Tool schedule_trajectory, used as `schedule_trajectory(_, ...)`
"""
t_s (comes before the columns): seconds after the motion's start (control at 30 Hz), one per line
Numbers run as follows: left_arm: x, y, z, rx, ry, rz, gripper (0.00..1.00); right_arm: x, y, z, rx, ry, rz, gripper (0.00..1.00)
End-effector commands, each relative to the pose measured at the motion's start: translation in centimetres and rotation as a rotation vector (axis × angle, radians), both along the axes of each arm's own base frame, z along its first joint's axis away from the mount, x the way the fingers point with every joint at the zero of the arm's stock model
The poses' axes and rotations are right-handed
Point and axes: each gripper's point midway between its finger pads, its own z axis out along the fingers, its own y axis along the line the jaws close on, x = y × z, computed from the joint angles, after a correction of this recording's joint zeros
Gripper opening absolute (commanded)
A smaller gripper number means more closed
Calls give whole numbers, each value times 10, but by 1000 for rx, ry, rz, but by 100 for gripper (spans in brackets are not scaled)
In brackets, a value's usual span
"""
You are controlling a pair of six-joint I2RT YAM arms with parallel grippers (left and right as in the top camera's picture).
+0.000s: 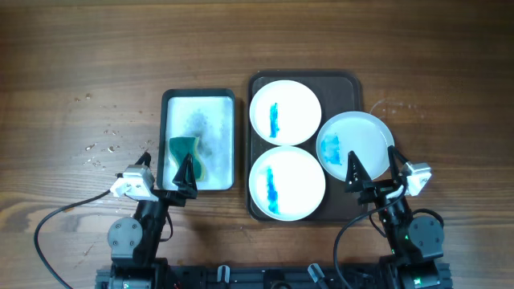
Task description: Clean dirty plates on tray and stack at the side
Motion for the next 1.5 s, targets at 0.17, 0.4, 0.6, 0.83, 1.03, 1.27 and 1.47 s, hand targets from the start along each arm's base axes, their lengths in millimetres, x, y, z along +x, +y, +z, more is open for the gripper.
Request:
schedule_trajectory(0.17, -1, -3, -1, 19, -4, -18, 100, 1, -4, 1, -9, -7, -19, 99)
schedule_trajectory(0.4, -1, -3, -1, 19, -4, -18, 100, 1, -4, 1, -9, -7, -19, 100)
schedule_trajectory(0.6, -1, -3, -1, 19, -4, -18, 100, 1, -4, 1, -8, -6, -19, 100)
schedule_trajectory(0.83, -1, -3, -1, 19, -6, -18, 100, 1, -4, 1, -3, -6, -19, 100)
schedule_trajectory(1.03, -1, -7, -1, 16, -7, -42, 100, 1, -4, 1, 12, -2, -19, 100)
schedule_trajectory(1.27, -4, -17, 1, 13, -12, -101, 100, 1, -4, -1, 1, 5, -19, 100)
schedule_trajectory(1.47, -4, -19, 2, 12, -15, -112, 100, 4, -2, -15, -10, 64, -12, 100)
